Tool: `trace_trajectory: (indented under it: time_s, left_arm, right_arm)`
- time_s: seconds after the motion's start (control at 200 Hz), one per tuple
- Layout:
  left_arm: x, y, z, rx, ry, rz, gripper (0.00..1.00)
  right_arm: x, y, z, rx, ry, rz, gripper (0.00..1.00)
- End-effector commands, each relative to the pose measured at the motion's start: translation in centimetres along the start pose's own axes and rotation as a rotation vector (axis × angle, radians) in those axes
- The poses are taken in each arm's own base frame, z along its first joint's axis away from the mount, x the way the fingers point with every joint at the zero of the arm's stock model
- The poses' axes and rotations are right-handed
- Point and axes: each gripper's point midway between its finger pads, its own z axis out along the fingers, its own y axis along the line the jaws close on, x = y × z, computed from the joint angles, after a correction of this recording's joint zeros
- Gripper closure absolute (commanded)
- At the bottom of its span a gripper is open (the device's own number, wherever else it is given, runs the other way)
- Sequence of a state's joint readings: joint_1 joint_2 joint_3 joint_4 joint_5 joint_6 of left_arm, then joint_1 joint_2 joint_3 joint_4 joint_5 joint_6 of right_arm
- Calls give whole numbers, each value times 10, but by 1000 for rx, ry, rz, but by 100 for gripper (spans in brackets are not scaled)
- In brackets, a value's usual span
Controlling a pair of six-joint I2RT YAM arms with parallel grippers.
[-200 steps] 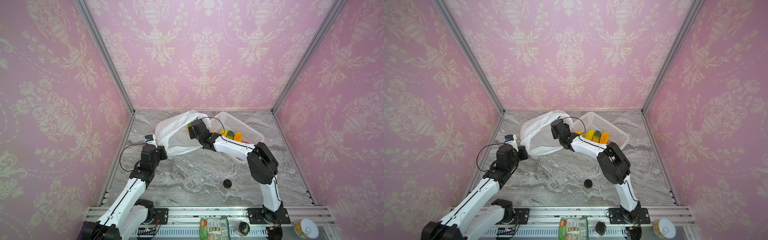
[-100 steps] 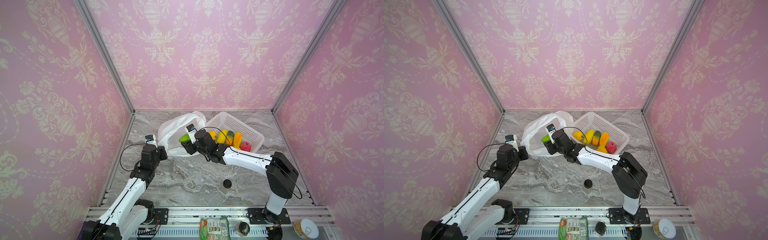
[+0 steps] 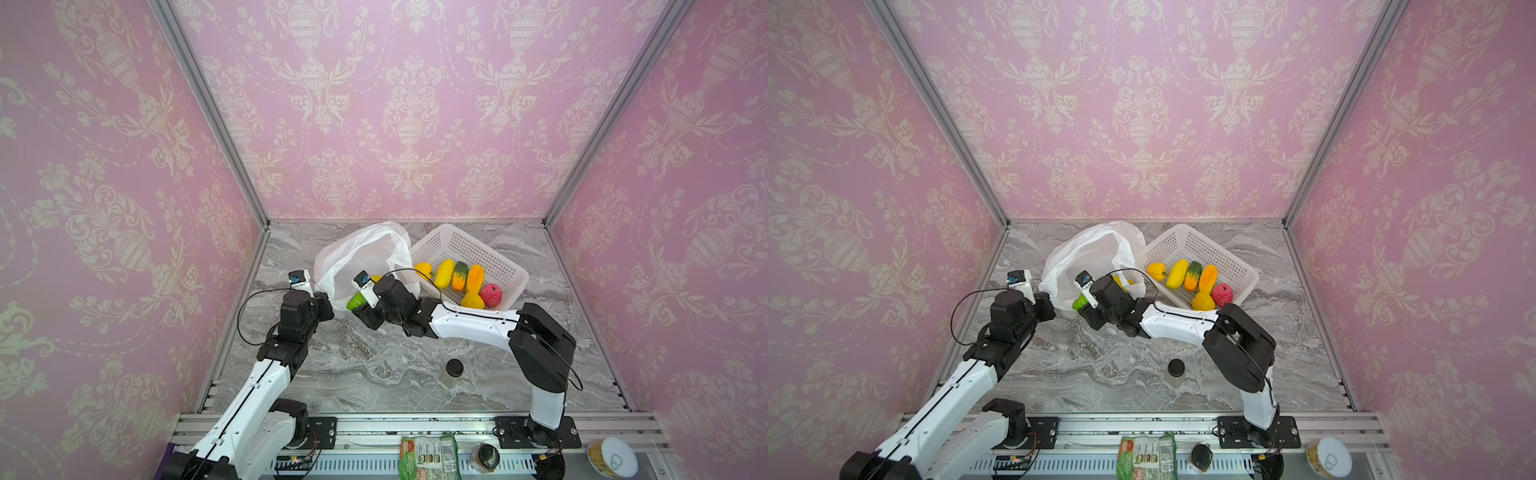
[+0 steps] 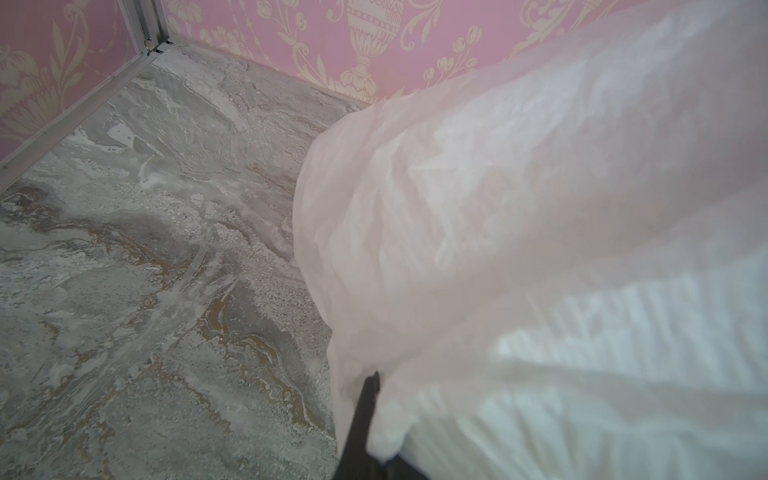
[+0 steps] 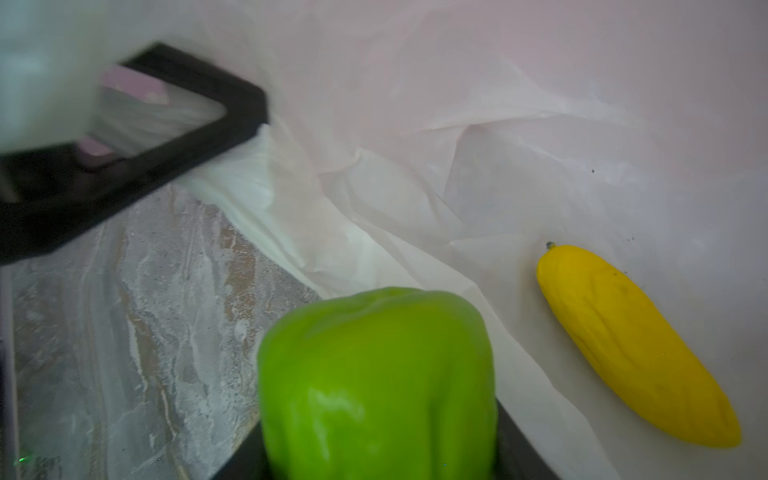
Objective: Untie the knot of the plastic bag and take out the fruit
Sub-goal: 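Lift the green pepper out of the bag with the right gripper, then carry the green pepper over the basket and open the right gripper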
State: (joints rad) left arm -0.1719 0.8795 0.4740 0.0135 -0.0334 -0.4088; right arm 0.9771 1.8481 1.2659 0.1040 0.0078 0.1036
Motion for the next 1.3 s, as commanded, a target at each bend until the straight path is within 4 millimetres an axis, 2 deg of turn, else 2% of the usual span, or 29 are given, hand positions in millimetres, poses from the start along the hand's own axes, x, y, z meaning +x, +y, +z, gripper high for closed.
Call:
trace_trajectory:
  time_s: [0.0, 0.01, 0.025, 0.21, 0.34, 0.4, 0.56, 0.716, 0.841, 0.986, 1.136, 1.296]
  left_arm:
    - [3, 9, 2, -40, 9, -11, 100]
    - [2, 9, 2, -41, 8, -11, 100]
    - [2, 9, 2, -41, 8, -11, 100]
    - [5, 9, 5, -40, 19, -13, 100]
    - [3, 9, 3, -43, 14, -13, 100]
    - [3, 10, 2, -45, 11, -12, 100]
    - [5, 10, 1, -41, 15, -14, 100]
    - [3, 10, 0, -45, 7, -15, 100]
    - [5, 9, 2, -36, 16, -16, 100]
    - [3, 8, 0, -32, 7, -15, 100]
    - [3, 8, 1, -33, 9, -13, 100]
    - [0, 8, -1, -34, -2, -11, 100]
  right_arm:
    - [-49, 12, -47, -41, -186, -65, 94]
    - [-40, 9, -48, -33, -174, -66, 94]
    - [-39, 7, -52, -21, -180, -66, 94]
    - [-59, -36, -109, 194, -316, -46, 96]
    - [-60, -77, -143, 312, -373, 27, 94]
    - [-58, -104, -161, 375, -392, 90, 94]
    - [-33, -181, -208, 590, -432, 306, 95]
    - [12, -241, -237, 754, -422, 549, 93]
    - [52, -276, -233, 822, -341, 705, 94]
    - [90, -301, -202, 861, -179, 788, 95]
    - [114, -318, -169, 880, -39, 806, 94]
    - [124, -330, -142, 853, 29, 829, 88]
